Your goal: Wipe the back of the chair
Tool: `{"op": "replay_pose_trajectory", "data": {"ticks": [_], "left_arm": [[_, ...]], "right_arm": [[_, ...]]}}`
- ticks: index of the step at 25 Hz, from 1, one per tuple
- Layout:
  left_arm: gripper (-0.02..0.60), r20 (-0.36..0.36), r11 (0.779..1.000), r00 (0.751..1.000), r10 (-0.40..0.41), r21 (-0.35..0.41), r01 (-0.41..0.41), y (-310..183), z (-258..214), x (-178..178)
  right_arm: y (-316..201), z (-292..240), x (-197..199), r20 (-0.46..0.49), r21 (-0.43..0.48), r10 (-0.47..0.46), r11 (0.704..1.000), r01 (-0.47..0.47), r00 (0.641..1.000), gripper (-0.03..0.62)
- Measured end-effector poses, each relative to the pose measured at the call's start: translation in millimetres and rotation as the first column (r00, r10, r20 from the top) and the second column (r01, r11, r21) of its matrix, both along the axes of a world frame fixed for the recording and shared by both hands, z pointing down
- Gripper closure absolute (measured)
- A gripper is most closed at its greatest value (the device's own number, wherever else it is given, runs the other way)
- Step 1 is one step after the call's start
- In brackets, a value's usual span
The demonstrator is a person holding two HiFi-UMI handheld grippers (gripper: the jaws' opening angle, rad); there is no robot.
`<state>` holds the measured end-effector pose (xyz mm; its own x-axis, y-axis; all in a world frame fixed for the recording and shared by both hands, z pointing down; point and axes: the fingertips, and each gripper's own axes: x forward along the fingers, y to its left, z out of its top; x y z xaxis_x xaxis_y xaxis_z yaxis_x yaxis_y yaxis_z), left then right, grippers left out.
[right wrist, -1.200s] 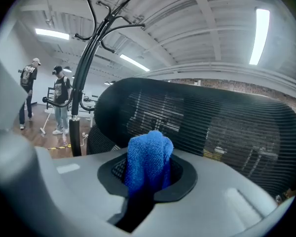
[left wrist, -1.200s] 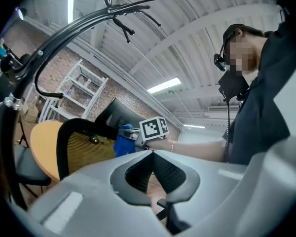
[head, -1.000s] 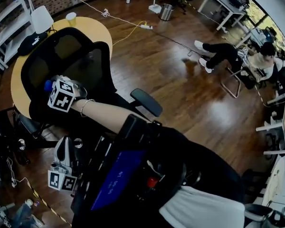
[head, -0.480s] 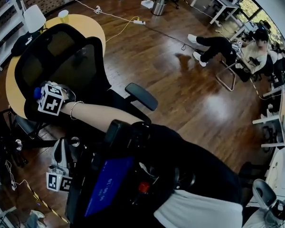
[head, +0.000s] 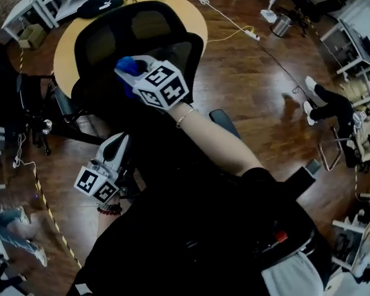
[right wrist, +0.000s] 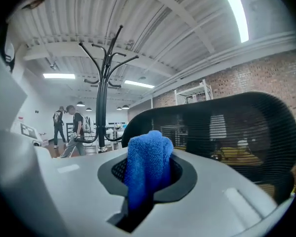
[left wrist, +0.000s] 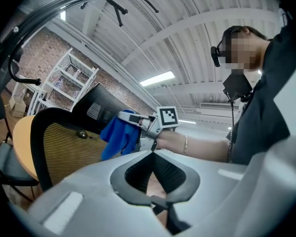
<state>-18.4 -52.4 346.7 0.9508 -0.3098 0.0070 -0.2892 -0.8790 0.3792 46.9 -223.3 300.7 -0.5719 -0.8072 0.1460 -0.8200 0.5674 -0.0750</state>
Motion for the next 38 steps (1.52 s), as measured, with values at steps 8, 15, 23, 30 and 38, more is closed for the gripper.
{"op": "replay_pose_trajectory", "data": {"ticks": [8,15,23,30,38], "left_arm": [[0.577,-0.082,0.992,0.989,-0.126,-0.027,0.124,-17.6,-9.0,22.4],[0.577,-0.057,0.950,0.948,-0.312,-0.044,0.310,-10.6,-6.0,24.6],[0.577,-0.067,0.886,0.891,-0.448,-0.166,0.433,13.6,12.8,58.0],[0.577,-0.069,0.839,0.844,-0.532,-0.179,0.514,33.1,15.9,36.8],[0.577,-0.090,0.847,0.848,-0.521,-0.178,0.501,35.1,12.1,-1.5]], "right_arm": [[6.4,69.2,165.9,-0.154,-0.056,0.195,0.977,-0.206,0.969,0.526],[-20.6,116.4,297.9,-0.248,-0.089,0.381,0.906,-0.413,0.891,0.526],[-26.1,109.5,295.4,-0.280,0.009,0.332,0.939,-0.343,0.901,0.526],[-35.9,91.7,265.5,-0.218,-0.007,0.298,0.952,-0.307,0.929,0.526],[-41.6,87.2,251.2,-0.290,0.125,0.365,0.931,-0.344,0.884,0.523]]}}
